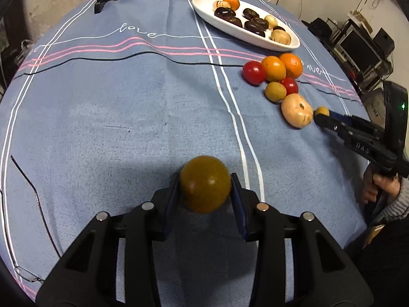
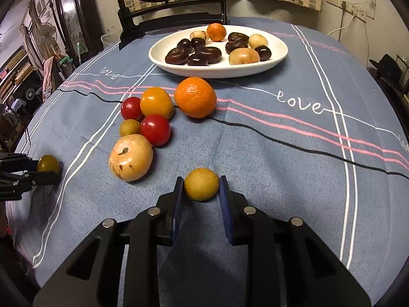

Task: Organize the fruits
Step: 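Place both held fruits onto the white plate and withdraw both tools, then reach the left tool to a red tomato and close around it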

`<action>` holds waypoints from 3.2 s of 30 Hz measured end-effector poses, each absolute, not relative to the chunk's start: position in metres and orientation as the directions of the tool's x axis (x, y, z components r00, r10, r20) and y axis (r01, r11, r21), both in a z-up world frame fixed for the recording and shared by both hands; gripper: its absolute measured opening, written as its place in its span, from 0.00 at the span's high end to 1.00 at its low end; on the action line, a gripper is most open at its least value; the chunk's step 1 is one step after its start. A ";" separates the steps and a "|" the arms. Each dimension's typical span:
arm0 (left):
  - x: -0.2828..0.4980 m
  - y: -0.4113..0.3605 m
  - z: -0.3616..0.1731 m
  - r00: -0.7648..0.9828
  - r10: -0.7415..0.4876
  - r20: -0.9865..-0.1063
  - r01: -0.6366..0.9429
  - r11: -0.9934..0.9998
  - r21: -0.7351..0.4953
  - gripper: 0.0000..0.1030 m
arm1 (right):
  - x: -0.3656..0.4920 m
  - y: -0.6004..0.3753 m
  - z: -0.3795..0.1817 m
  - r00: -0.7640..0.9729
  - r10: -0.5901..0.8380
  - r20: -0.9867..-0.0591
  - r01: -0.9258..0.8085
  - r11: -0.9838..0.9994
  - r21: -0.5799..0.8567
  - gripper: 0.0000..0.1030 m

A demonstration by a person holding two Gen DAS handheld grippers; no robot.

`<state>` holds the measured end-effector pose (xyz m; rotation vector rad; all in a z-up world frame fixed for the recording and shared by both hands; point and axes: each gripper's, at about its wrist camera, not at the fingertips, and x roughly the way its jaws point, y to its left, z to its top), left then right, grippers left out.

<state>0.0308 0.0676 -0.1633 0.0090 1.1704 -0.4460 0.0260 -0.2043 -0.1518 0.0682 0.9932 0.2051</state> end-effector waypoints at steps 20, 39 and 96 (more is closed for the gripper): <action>0.251 -0.102 -0.084 0.496 -0.416 -0.762 0.507 0.851 -0.134 0.63 | 0.184 -0.237 -0.087 0.687 0.183 -0.704 -0.140 0.983 0.118 0.73; 0.251 -0.061 -0.095 0.519 -0.377 -0.767 0.409 0.897 -0.164 0.40 | 0.145 -0.246 -0.054 0.777 0.218 -0.591 -0.156 0.976 0.154 0.49; 0.142 -0.031 -0.164 0.323 -0.369 -0.871 0.460 0.866 -0.196 0.48 | -0.031 -0.233 -0.085 0.630 0.071 -0.773 0.012 0.995 0.101 0.46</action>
